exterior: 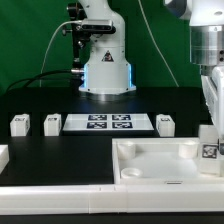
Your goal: Assemble one leg
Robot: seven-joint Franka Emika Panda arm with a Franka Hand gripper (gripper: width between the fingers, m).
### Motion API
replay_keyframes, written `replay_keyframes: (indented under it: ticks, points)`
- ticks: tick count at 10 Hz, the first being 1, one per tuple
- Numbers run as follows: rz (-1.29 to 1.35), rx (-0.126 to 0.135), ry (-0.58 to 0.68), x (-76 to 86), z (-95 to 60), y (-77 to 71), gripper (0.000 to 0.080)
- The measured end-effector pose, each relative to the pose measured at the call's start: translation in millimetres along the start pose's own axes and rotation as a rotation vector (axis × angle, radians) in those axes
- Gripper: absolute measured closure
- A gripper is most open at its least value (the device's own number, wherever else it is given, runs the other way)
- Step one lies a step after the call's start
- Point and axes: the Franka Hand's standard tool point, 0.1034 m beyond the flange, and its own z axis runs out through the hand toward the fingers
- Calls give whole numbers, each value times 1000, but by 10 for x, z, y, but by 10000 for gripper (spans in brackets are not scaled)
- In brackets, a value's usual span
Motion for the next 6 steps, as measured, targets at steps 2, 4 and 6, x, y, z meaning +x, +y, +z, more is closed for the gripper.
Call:
replay_keyframes:
  ticks: [2,4,6]
  points:
    - [-16,0,0,-8,2,4,259]
    - [-113,0,0,-14,2,8,155]
    - [-172,0,1,-15,3,8,150]
